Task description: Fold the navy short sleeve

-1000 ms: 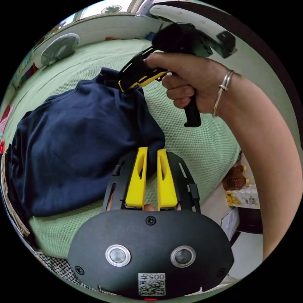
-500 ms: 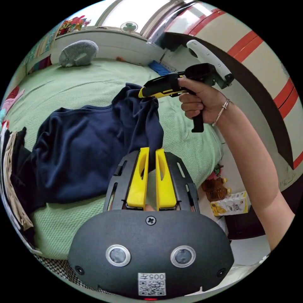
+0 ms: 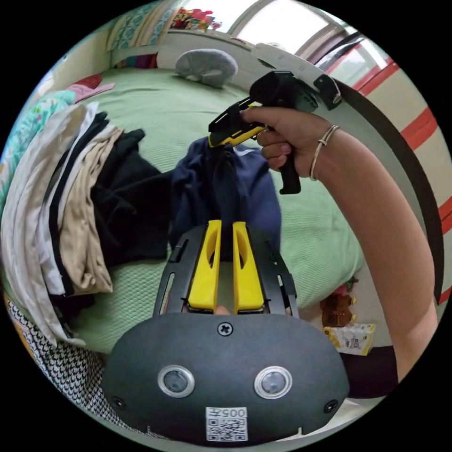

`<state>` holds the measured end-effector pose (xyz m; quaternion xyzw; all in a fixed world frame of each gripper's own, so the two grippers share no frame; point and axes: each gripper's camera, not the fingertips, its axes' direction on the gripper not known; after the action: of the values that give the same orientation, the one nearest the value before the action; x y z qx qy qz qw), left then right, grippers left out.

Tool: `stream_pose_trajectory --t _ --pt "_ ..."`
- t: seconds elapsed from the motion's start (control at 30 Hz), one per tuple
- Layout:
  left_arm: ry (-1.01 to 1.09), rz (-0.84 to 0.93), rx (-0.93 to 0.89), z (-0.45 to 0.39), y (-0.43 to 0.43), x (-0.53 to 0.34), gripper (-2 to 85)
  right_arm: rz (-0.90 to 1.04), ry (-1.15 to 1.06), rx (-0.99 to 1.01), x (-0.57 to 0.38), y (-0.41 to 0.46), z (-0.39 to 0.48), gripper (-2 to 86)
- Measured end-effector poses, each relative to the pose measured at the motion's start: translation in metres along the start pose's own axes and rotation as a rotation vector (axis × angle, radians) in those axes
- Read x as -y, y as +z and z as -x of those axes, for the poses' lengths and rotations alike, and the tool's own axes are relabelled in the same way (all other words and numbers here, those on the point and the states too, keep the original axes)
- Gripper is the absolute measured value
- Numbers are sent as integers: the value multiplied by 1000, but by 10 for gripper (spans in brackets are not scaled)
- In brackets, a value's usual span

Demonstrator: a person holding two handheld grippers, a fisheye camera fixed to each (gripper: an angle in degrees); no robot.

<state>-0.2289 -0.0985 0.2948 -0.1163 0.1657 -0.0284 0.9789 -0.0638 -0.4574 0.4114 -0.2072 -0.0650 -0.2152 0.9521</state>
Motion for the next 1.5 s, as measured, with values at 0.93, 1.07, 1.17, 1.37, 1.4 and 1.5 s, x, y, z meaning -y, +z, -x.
stream_pose_trajectory --t 0.93,1.07,1.17,1.37,1.4,1.5 --pt "14 -41 51 56 -2 -5 58 -94 28 277 -233 -23 -48 145" --pt "-5 -15 98 59 16 6 42 -107 -23 244 -240 -15 -21 96" --pt "-11 -11 92 56 19 7 26 -145 -34 212 -250 -25 -17 8" --pt "87 82 -34 15 20 -5 11 -86 -28 243 -293 -46 -53 -9" --pt "119 100 -80 4 20 -8 10 -64 -33 238 -304 -50 -64 -9" --pt "194 147 -193 -24 21 -11 7 -12 -26 230 -330 -60 -95 -10"
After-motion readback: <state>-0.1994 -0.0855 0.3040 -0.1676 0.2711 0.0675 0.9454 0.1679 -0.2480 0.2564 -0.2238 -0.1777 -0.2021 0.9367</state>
